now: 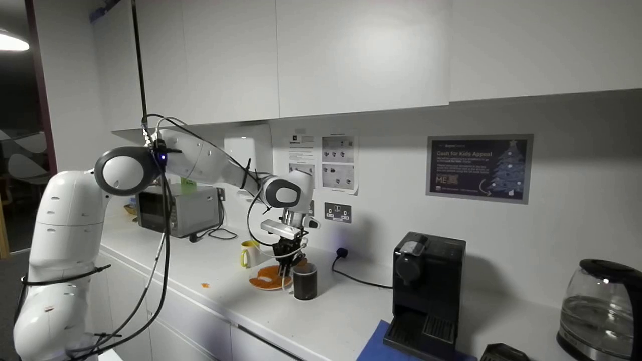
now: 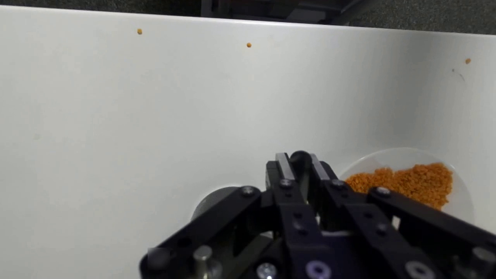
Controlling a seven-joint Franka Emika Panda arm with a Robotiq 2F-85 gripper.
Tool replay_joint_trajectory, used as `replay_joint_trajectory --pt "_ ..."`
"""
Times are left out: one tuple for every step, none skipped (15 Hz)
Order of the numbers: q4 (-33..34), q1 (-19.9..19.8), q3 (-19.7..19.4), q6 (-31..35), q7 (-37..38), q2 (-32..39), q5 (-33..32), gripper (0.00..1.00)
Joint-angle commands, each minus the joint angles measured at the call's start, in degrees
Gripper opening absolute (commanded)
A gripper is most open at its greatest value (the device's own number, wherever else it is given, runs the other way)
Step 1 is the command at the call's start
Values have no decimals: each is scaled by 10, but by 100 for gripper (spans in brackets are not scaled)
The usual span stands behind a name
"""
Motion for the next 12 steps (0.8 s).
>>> replay_joint_trajectory --pt "17 -18 -1 -7 -50 2 42 3" --pt "18 -21 -1 -9 -60 2 52 3" --pt "19 -24 -1 -10 -71 3 62 3" --pt "20 -26 -2 -12 -78 3 69 3" --pt "21 -29 -3 -14 -86 4 77 3" --pt "21 -32 -4 -15 -94 3 83 3" --pt "21 -35 -5 -15 -101 3 89 3" --pt "20 -37 -6 -16 -107 2 96 3" --pt "21 -40 -7 -19 -115 3 104 3" --pt "21 -42 -8 -21 -120 2 110 3" --pt "20 -44 -10 -23 -127 2 116 3" --pt "19 -45 -12 -25 -133 0 124 3"
